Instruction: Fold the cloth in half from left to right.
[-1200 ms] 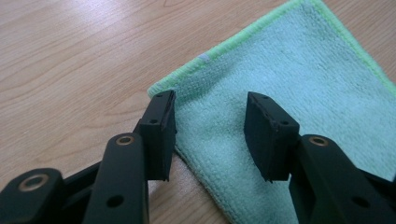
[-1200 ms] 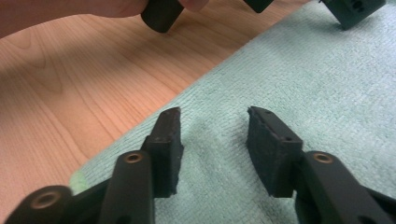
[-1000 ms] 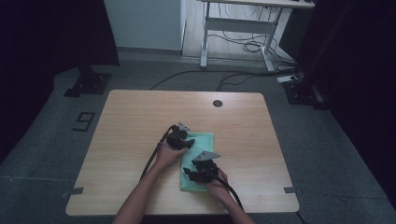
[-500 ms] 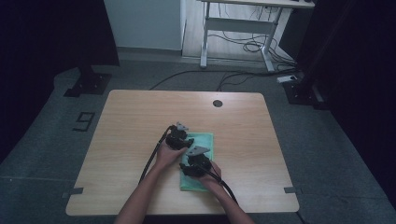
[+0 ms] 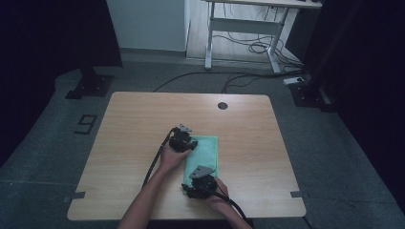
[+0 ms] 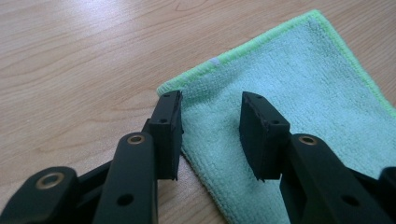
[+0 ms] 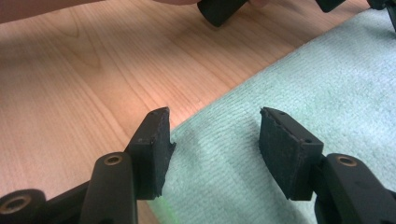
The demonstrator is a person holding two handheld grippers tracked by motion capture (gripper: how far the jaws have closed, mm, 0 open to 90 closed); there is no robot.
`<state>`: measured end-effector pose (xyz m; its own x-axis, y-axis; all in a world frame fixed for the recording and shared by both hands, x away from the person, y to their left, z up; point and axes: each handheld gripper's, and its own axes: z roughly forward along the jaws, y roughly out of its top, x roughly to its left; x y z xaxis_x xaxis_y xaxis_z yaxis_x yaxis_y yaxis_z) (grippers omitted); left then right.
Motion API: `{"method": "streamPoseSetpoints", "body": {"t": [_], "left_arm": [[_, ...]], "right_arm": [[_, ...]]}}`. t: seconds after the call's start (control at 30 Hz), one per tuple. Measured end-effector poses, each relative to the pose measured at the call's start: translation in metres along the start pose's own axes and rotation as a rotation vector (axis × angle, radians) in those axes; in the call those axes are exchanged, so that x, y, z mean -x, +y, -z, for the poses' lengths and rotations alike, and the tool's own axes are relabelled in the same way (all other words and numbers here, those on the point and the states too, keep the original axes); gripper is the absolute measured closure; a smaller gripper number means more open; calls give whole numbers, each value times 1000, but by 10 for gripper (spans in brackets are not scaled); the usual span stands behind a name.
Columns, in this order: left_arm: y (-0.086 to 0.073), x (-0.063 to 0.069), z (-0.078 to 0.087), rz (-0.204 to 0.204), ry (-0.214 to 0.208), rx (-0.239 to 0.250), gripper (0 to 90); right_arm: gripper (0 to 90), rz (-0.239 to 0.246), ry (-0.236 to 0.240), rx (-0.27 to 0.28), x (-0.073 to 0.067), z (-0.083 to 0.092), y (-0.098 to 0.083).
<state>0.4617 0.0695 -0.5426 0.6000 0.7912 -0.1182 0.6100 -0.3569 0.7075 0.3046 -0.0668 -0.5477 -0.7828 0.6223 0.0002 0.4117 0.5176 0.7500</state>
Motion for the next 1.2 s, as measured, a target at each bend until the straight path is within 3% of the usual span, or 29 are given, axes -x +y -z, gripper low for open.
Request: {"method": "streamPoseSetpoints", "body": {"t": [0.47,0.6,0.8,0.83,0.87,0.97,1.03,1.2], "left_arm": [[-3,3,0,-9,23,14,600],[-2,3,1,19,19,12,596],[-1,2,2,21,6,-3,585],[0,2,4,14,25,-2,584],[0,1,6,14,40,14,571],[3,-1,15,17,36,43,563],[4,1,22,5,34,51,559],[7,5,37,-31,35,69,538]], "right_arm": [[448,-11,32,31,4,6,-10],[449,-2,28,41,3,8,-13],[447,-3,38,44,4,9,-14],[437,-4,43,45,5,9,-14],[419,-11,45,59,6,10,-14],[408,-52,61,138,10,19,-13],[404,-56,51,165,14,25,-11],[388,-80,11,173,27,33,-8]]}}
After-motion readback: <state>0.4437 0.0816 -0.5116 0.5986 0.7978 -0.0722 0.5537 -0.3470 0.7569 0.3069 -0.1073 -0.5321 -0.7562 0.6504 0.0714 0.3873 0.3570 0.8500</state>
